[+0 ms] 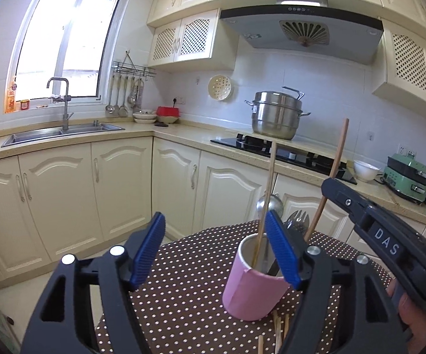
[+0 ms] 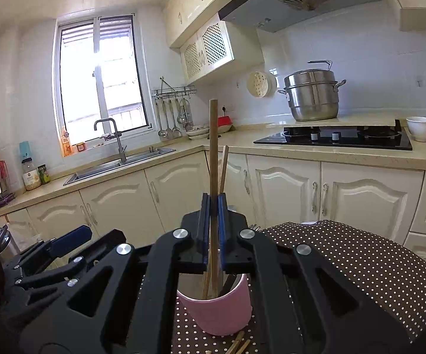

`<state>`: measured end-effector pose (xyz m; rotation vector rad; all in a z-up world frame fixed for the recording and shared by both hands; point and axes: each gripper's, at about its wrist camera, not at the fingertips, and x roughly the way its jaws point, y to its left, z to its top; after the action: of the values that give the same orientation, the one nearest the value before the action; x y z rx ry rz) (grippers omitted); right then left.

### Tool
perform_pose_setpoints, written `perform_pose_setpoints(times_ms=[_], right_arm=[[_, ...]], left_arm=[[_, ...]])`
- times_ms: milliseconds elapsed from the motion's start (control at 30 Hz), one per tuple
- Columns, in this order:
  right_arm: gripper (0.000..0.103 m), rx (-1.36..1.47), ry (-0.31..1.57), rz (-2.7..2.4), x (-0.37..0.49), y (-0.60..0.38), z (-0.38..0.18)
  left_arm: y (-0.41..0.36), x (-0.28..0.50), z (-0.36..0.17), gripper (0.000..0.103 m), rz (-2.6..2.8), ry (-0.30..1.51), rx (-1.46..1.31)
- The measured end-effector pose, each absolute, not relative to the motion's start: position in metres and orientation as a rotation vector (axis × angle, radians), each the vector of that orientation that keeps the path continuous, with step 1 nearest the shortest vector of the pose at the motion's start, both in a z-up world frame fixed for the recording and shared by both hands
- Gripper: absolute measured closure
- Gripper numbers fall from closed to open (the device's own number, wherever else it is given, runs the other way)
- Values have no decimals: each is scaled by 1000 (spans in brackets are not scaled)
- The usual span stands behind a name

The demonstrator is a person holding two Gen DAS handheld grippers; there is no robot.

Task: Organize utensils
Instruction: 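Lift fork-spoon and chopstick and drop both into the pink cup, then grasp a wooden chopstick with the left gripper while the right gripper grasps another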

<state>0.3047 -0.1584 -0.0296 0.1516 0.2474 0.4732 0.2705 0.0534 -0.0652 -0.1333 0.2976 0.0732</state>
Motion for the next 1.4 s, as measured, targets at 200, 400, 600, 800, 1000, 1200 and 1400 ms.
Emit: perform_pose_setpoints(times_ms=[200, 400, 600, 800, 1000, 1200, 1400], right_arm=[[97, 145, 255, 461, 298, -156, -27], [59, 153, 247, 443, 288, -161, -21], [49, 156, 223, 431, 268, -173, -14], [46, 151, 257, 390, 250, -192, -18], [42, 127, 341, 342, 232, -211, -35], [39, 99, 475, 305, 225, -223, -67], [39, 85, 600, 294, 225, -228, -100]], left_arm=[[57, 261, -65, 29, 101, 347, -92], [59, 246, -61, 29, 103, 348, -97], [57, 229, -57, 28, 90, 363, -82], [55, 218, -66, 26, 20, 463, -94], [50, 218, -96, 26, -79, 673, -116], [29, 221, -143, 26, -95, 868, 9], [17, 223, -180, 26, -78, 971, 84]])
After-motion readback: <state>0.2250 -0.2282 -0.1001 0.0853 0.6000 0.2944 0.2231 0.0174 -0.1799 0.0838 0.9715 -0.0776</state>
